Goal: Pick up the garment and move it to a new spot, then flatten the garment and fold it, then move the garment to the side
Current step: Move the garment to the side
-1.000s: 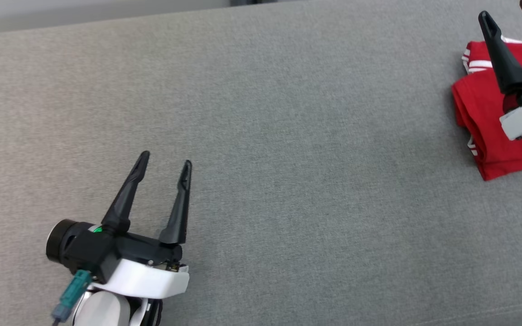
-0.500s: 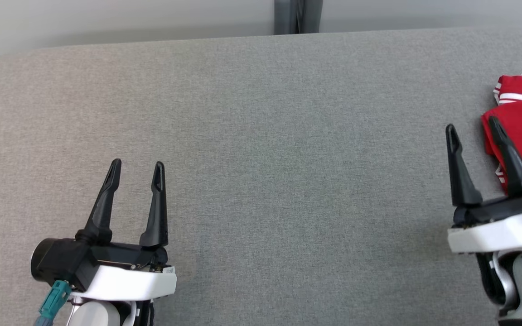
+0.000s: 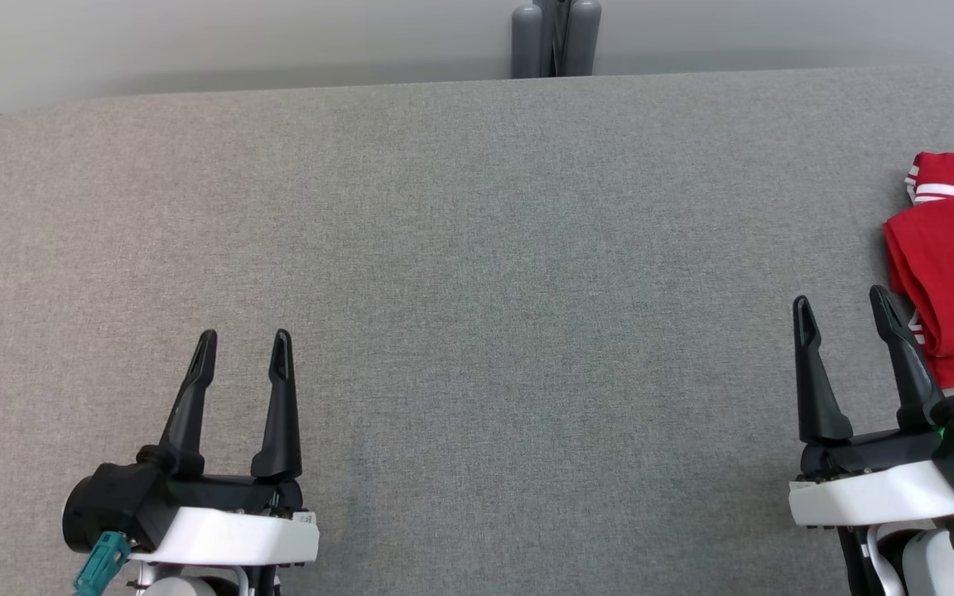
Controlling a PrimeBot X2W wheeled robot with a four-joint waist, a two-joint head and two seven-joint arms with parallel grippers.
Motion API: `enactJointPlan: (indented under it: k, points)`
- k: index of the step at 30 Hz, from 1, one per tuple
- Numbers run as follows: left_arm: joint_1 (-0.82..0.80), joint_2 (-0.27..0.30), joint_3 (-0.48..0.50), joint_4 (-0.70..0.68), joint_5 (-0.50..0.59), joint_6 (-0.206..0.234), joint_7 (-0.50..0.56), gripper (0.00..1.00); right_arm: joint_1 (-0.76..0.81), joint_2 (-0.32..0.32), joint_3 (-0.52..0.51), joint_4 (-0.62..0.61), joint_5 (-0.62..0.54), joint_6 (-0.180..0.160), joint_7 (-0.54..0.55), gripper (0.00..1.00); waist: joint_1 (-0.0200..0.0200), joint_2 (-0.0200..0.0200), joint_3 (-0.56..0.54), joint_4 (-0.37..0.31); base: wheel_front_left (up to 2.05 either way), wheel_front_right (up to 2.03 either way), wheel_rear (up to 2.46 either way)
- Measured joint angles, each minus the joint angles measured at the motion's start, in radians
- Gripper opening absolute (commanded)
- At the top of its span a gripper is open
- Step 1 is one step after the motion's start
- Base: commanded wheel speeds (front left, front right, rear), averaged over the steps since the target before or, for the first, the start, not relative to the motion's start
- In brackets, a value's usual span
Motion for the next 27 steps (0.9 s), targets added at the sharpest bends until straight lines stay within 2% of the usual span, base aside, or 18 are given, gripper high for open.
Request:
enactJointPlan:
  k: [27]
  points:
    - [0.035,0.000,-0.036,0.046,0.025,0.001,0.000,1.00,0.074,0.009,-0.041,-0.002,0.014,0.000,0.000,1.00,0.0000,0.0000,-0.098,0.022,0.00,0.00,0.00]
